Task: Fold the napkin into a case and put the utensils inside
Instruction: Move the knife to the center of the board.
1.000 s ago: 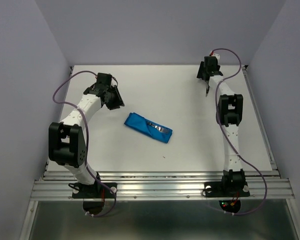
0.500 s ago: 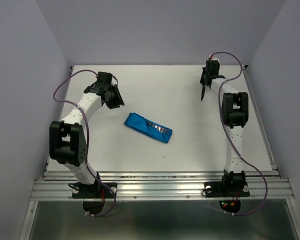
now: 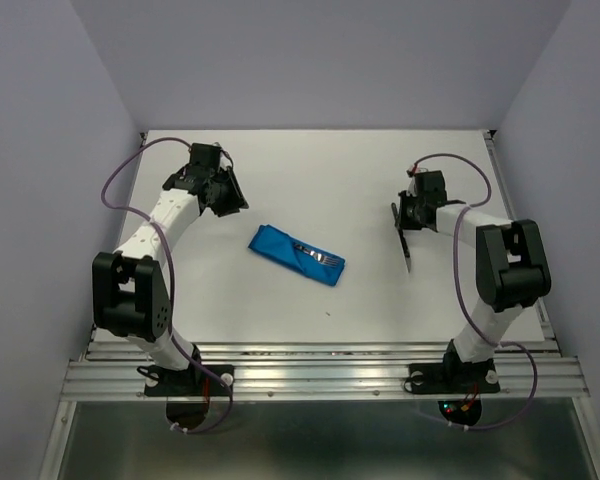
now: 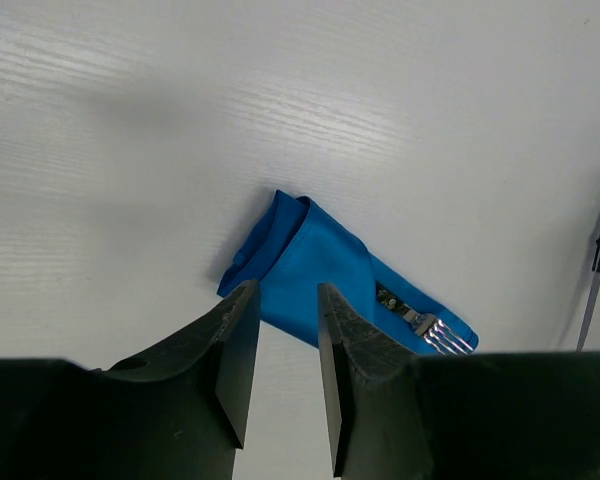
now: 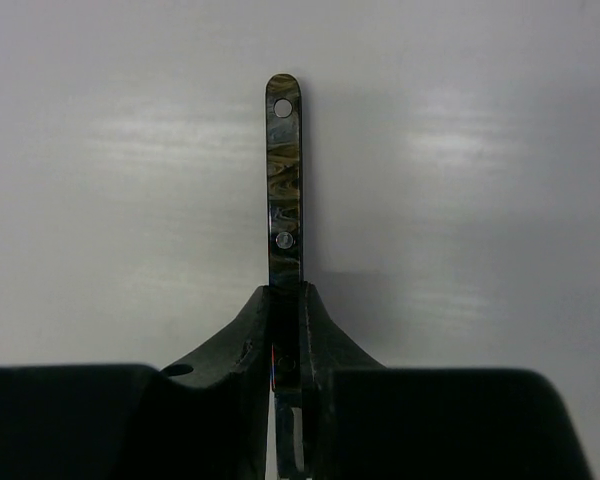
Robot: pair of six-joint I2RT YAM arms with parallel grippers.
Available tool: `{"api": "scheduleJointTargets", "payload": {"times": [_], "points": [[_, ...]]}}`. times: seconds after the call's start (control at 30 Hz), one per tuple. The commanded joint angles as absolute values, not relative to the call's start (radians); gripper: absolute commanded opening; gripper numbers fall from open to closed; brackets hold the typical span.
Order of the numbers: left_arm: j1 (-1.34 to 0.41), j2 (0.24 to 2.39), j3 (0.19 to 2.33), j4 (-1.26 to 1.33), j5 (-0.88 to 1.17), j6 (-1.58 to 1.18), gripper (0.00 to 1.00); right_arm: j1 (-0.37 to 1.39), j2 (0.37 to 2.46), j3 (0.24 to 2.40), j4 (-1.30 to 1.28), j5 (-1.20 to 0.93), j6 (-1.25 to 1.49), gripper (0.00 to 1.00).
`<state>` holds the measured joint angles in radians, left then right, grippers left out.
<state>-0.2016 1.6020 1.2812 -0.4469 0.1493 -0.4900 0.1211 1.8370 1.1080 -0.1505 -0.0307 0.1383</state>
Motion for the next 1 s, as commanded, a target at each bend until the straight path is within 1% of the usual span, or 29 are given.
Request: {"api": "scheduleJointTargets", "payload": {"times": [0.0, 0.03, 0.13, 0.23, 0.33, 0.37, 0.4, 0.47, 0.5, 0.53, 0.6, 0.83, 0.97], "points": [[-0.206, 1.516, 1.247, -0.436, 0.16, -0.48, 0.41, 0.147, 1.675, 0.944, -0.152, -0.057, 0.198, 0.09], [-0.206, 1.502, 1.241, -0.427, 0.161, -0.483, 0.41, 0.161, 1.631, 0.918, -0.156, -0.039, 0.21, 0.09], [-0.206, 1.486, 1.213, -0.422, 0.164, -0.485, 0.41, 0.193, 1.582, 0.85, -0.186, -0.009, 0.248, 0.08], [-0.206, 1.467, 1.18, -0.4, 0.17, -0.492, 0.41, 0.239, 1.537, 0.81, -0.216, 0.075, 0.279, 0.1], [-0.207, 1.459, 1.158, -0.387, 0.184, -0.499, 0.41, 0.282, 1.513, 0.789, -0.229, 0.107, 0.298, 0.13], [-0.21, 1.457, 1.155, -0.38, 0.19, -0.5, 0.41, 0.311, 1.509, 0.775, -0.227, 0.126, 0.302, 0.19], [-0.212, 1.459, 1.152, -0.38, 0.189, -0.5, 0.41, 0.324, 1.509, 0.77, -0.23, 0.141, 0.314, 0.2], [-0.213, 1.457, 1.151, -0.38, 0.19, -0.502, 0.41, 0.354, 1.522, 0.764, -0.232, 0.178, 0.322, 0.24], [-0.213, 1.454, 1.147, -0.379, 0.189, -0.502, 0.41, 0.354, 1.529, 0.77, -0.25, 0.192, 0.331, 0.29], [-0.215, 1.448, 1.146, -0.377, 0.19, -0.502, 0.41, 0.368, 1.542, 0.773, -0.253, 0.228, 0.336, 0.37], [-0.216, 1.44, 1.143, -0.379, 0.177, -0.5, 0.41, 0.377, 1.549, 0.787, -0.267, 0.251, 0.348, 0.4], [-0.216, 1.42, 1.132, -0.385, 0.167, -0.492, 0.41, 0.399, 1.566, 0.808, -0.328, 0.247, 0.367, 0.41], [-0.218, 1.42, 1.121, -0.376, 0.182, -0.492, 0.41, 0.422, 1.568, 0.815, -0.36, 0.247, 0.367, 0.39]]}}
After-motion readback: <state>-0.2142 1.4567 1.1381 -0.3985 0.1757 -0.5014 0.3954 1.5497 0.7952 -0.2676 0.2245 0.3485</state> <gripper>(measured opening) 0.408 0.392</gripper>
